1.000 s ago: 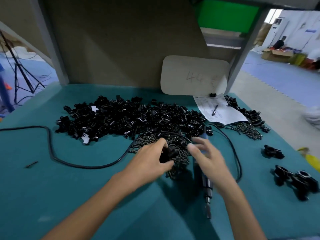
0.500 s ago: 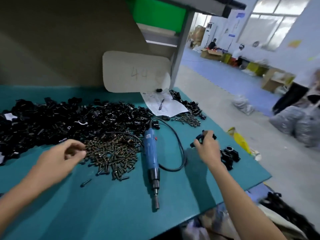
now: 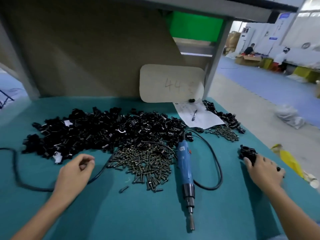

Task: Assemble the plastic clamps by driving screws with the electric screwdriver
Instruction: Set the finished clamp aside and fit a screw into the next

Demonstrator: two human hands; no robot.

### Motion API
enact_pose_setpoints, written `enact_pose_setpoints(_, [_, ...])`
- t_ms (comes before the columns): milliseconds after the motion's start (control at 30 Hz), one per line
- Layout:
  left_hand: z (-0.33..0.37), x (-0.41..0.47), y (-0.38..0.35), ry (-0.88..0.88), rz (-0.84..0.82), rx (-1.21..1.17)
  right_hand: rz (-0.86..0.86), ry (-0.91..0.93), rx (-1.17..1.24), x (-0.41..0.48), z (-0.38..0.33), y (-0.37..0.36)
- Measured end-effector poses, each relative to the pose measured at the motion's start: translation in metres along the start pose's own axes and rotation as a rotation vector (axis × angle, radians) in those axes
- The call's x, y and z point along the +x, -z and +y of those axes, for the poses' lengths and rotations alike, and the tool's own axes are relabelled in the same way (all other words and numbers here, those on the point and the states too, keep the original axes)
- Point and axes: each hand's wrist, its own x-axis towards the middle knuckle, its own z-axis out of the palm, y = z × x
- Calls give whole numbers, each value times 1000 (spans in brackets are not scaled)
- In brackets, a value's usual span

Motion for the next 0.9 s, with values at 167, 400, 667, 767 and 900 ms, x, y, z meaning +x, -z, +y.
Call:
enact_pose_setpoints(167, [-4, 11, 0, -6, 84, -7, 56, 101, 1, 0, -74, 20])
enact_pose_setpoints(400, [-9, 49, 4, 53, 142, 427, -108, 847, 423, -55, -248, 50])
enact_pose_setpoints(667, [-35, 48, 20, 16, 52, 360, -208, 1122, 194, -98, -321, 17])
enact_pose_setpoints(767, [-33, 52, 25, 43, 121, 273, -72, 1129, 245, -105, -317, 10])
enact_pose_setpoints(900, [-30, 60, 27, 13, 165, 279, -169, 1083, 295, -107, -307, 11])
